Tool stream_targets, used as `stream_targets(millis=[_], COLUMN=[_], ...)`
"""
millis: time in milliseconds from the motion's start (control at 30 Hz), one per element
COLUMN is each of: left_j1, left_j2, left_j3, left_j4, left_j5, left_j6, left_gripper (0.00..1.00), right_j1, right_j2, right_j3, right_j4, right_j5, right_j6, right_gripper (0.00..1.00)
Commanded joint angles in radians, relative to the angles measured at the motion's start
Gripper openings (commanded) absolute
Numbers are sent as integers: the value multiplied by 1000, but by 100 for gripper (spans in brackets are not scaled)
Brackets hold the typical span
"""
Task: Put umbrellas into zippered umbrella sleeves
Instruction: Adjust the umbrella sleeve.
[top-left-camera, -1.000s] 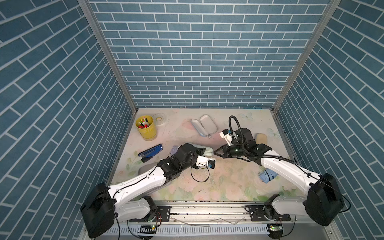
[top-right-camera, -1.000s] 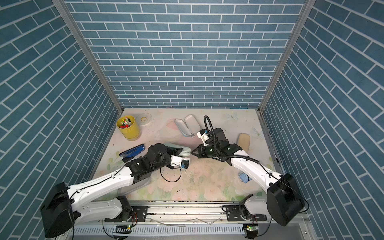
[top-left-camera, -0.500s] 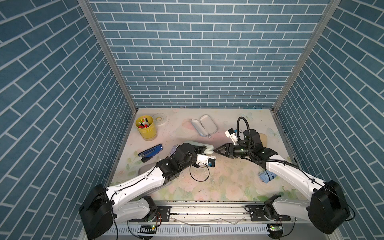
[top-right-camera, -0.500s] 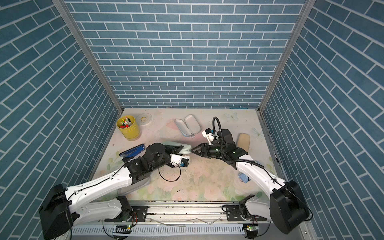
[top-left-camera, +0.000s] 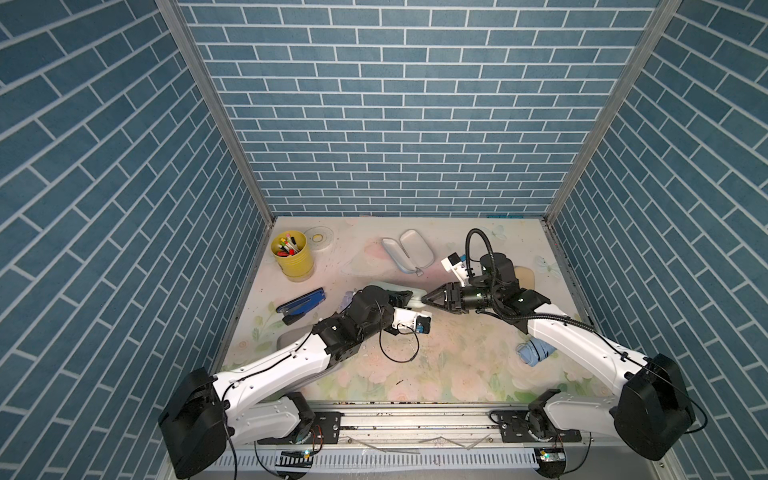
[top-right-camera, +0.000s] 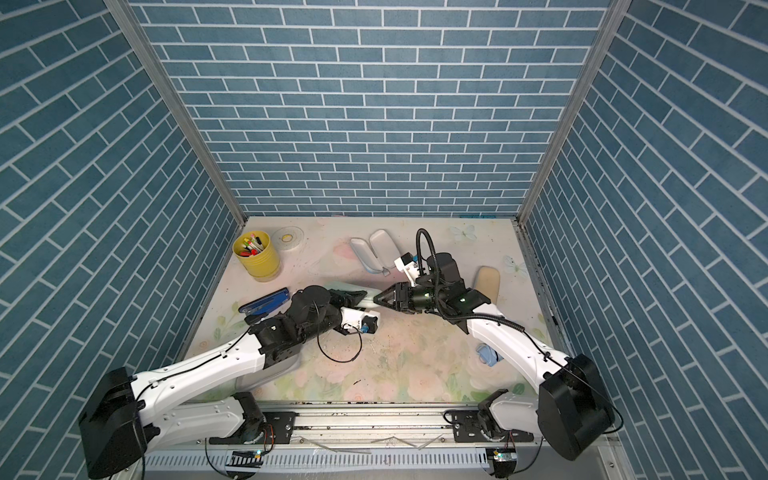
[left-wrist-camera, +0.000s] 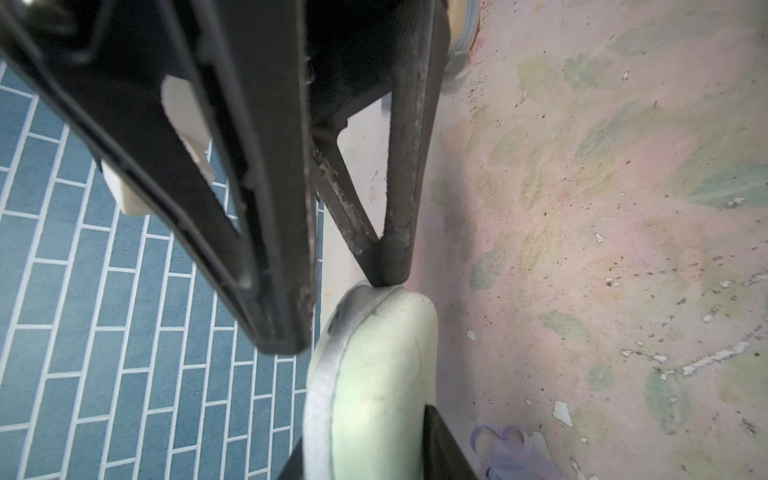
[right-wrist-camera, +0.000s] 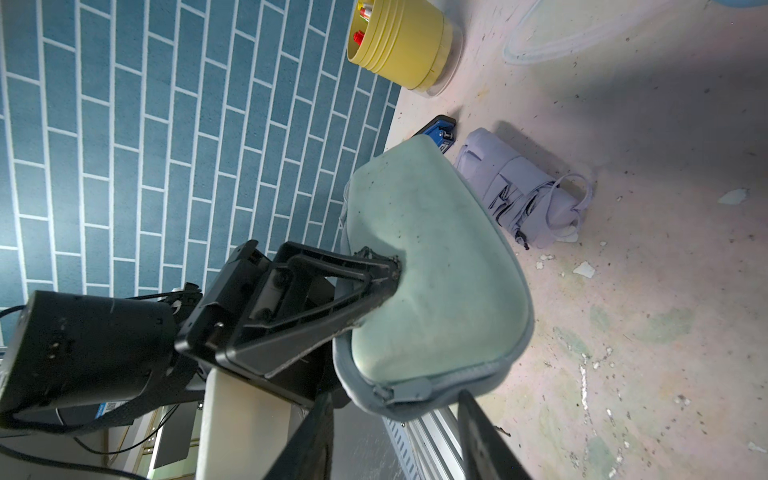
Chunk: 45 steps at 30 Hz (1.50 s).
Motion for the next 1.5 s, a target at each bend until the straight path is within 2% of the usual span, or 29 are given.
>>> stream_targets(millis=[0,367,633,800,1033,1200,1267,1333,1367,1400,1467], left_j1=[-2,-2,0,10,24,28,50,133,174,208,265], left_j2=[-4,11,10,-3,-3,-15,-26,-28,-18,-1,47], left_j3=[10,29,34,36,57,64,64,94,121,160,246], left_j4=[60,17,19,9,-13,12,45,45,14,-33,-142], left_j5=[23,28,28,27,18,14,38,164,226,300,462], left_j6=[11,3,-2,-25,-95,-180,-285,-485,-555,-622,-726], left_gripper=[0,0,0,0,0,0,0,0,0,0,0], right_j1=[22,66,72,51,10,7,3,-17,-50,-89,-111], right_j2=[28,98,101,76,31,39,40,8,-4,-16,-49], right_j3=[55,150,143,114,82,57,44,-12,-42,-65,-66], right_j4=[-58,-232,-226,-238,-276,-232,-202,-122,-70,-13,14], right_j5=[18,80,85,138,266,300,290,259,201,122,64], right_j6=[-31,-141,-142,-142,-156,-152,-161,-176,-164,-156,-206], right_gripper=[45,27,13,0,0,0,0,0,9,25,44])
